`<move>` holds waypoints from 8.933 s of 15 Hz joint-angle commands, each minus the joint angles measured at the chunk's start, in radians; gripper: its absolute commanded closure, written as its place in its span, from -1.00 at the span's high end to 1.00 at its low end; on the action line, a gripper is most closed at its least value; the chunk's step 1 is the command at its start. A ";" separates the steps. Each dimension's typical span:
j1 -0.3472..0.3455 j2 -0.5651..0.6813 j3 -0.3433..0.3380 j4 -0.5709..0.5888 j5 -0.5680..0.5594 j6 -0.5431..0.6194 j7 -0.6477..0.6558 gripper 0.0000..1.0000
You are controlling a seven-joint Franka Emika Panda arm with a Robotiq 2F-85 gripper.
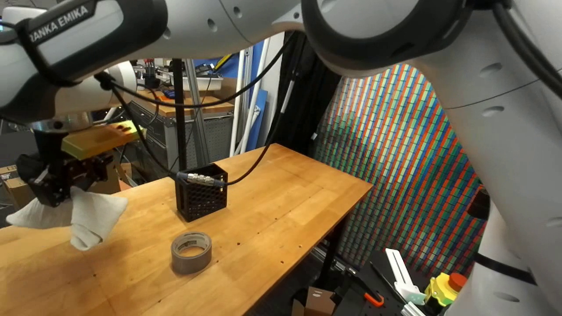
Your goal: Put the towel inside the black box
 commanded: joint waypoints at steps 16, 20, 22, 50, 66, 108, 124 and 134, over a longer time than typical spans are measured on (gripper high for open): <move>-0.205 -0.301 -0.130 -0.206 -0.002 -0.147 0.090 -0.96; -0.241 -0.284 -0.122 -0.248 0.029 -0.089 0.074 -0.97; -0.253 -0.275 -0.115 -0.271 0.054 -0.045 0.058 -0.96; -0.315 -0.307 -0.080 -0.401 0.231 0.088 -0.121 0.65; -0.276 -0.330 -0.089 -0.381 0.086 0.074 -0.121 -1.00; -0.265 -0.253 -0.030 -0.364 0.130 0.089 -0.178 -0.94; -0.182 -0.262 -0.023 -0.356 0.120 0.037 -0.111 -0.94; -0.216 -0.184 -0.031 -0.257 0.116 -0.027 -0.200 -0.94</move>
